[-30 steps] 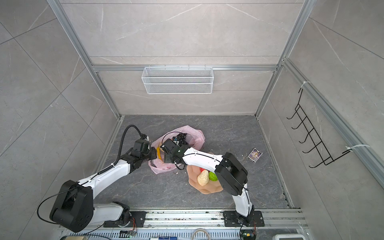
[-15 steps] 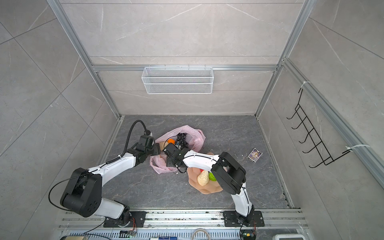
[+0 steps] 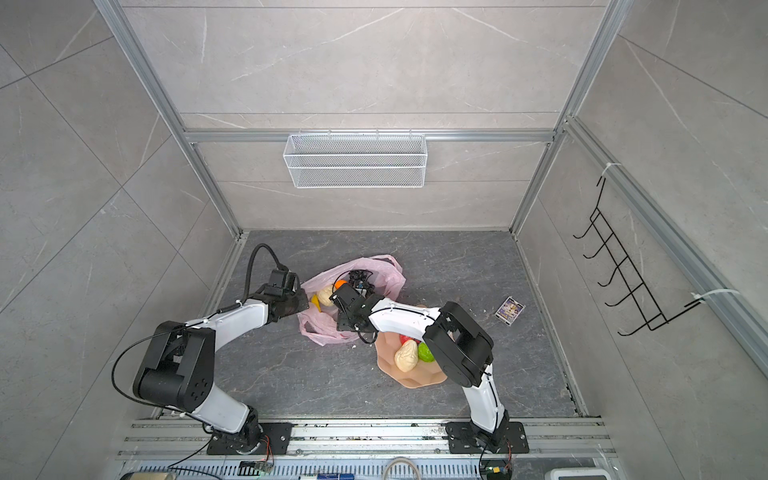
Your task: Take the fake fruits out of the plastic bag
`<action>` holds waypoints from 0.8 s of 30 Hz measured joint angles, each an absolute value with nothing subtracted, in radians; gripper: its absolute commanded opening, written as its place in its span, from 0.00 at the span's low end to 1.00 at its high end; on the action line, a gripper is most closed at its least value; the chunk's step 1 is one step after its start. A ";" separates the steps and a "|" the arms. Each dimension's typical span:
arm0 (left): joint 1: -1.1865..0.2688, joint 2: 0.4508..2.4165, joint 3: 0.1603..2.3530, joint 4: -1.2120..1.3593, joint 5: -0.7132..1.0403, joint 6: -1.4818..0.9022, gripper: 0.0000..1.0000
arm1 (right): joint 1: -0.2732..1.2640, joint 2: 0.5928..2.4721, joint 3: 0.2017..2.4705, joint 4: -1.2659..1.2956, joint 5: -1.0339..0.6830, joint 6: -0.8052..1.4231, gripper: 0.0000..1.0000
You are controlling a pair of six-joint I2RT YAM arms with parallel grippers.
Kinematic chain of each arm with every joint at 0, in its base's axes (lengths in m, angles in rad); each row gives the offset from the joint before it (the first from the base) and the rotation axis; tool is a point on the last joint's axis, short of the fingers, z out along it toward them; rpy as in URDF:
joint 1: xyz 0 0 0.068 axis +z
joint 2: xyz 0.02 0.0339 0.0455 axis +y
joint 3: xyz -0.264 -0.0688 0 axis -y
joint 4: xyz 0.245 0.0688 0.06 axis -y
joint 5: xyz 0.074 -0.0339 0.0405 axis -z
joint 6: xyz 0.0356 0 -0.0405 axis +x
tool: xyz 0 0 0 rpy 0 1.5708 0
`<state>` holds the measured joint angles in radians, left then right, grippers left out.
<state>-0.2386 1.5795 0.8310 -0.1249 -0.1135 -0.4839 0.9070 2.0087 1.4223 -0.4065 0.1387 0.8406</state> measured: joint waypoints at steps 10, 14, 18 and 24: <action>-0.223 1.524 0.772 -0.057 0.003 -0.523 0.00 | 0.912 2.008 1.477 -0.392 0.115 0.808 0.68; -0.223 1.509 0.753 -0.017 0.016 -0.524 0.00 | 0.916 2.017 1.554 -0.386 0.097 0.834 0.68; -0.223 1.505 0.741 0.001 0.029 -0.524 0.00 | 0.917 2.071 1.657 -0.376 0.100 0.857 0.68; -0.223 1.501 0.741 0.008 0.029 -0.525 0.00 | 0.915 2.199 1.818 -0.423 0.127 0.836 0.70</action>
